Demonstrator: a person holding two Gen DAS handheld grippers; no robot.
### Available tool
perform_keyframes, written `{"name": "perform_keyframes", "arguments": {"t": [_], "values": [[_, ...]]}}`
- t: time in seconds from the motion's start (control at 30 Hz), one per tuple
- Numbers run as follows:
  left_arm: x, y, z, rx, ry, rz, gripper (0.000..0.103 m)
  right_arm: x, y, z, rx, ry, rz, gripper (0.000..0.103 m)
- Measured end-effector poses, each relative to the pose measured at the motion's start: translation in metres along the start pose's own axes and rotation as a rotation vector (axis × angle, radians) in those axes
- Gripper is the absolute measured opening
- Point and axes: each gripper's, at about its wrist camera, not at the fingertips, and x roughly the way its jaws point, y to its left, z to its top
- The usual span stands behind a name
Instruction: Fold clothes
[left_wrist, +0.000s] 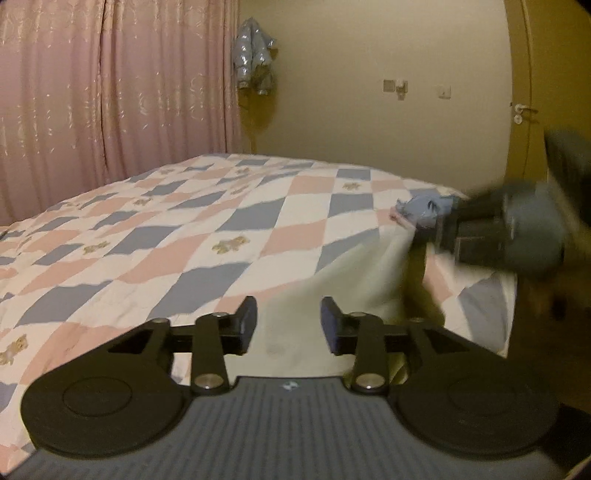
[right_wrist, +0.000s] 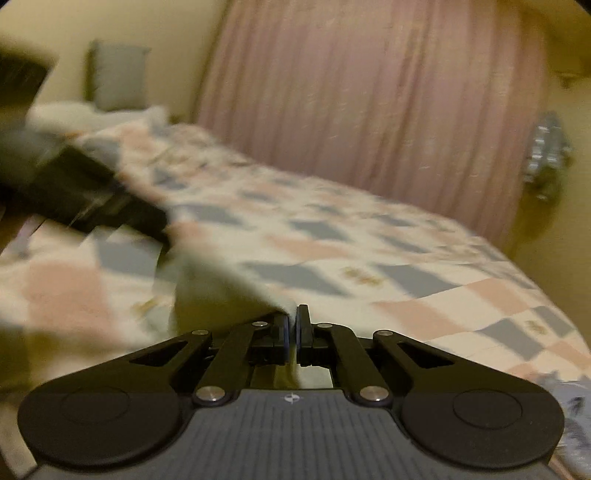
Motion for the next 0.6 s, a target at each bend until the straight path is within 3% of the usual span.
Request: {"name": "perform_keyframes", "arguments": {"t": [0.03,0.07,0.1,0.27,0.43,0.47,0.53,0.57,0.6], "values": [[0.003,-0.003,-0.005,0.012,0.009,0.006,0.049,-0.003,-0.012,0.005,0.018,-0.009,-0.023,0.002],[0.006,-0.007,-0.010,0.034,0.018,0.012,0.066,-0.004,-0.025,0.011,0.043,-0.017,-0.042,0.002],[0.010,-0.012,-0.016,0.057,0.027,0.016,0.070,-0.005,-0.035,0.016,0.064,-0.026,-0.053,0.002],[0.035,-0.040,-0.035,0.190,0.060,0.029,0.070,-0.020,-0.079,0.041,0.155,-0.100,-0.080,0.002],[0.070,-0.058,-0.038,0.294,0.045,0.082,0.069,-0.033,-0.090,0.052,0.153,-0.131,-0.074,0.002],[0.077,-0.061,-0.038,0.325,0.041,0.099,0.065,-0.036,-0.089,0.052,0.150,-0.131,-0.072,0.002],[0.089,-0.063,-0.038,0.370,0.044,0.137,0.035,-0.038,-0.087,0.048,0.148,-0.127,-0.071,0.002],[0.092,-0.060,-0.036,0.373,0.051,0.159,0.012,-0.039,-0.087,0.046,0.148,-0.124,-0.077,0.002],[0.093,-0.056,-0.034,0.369,0.053,0.178,0.003,-0.040,-0.089,0.043,0.158,-0.123,-0.082,0.002]]}}
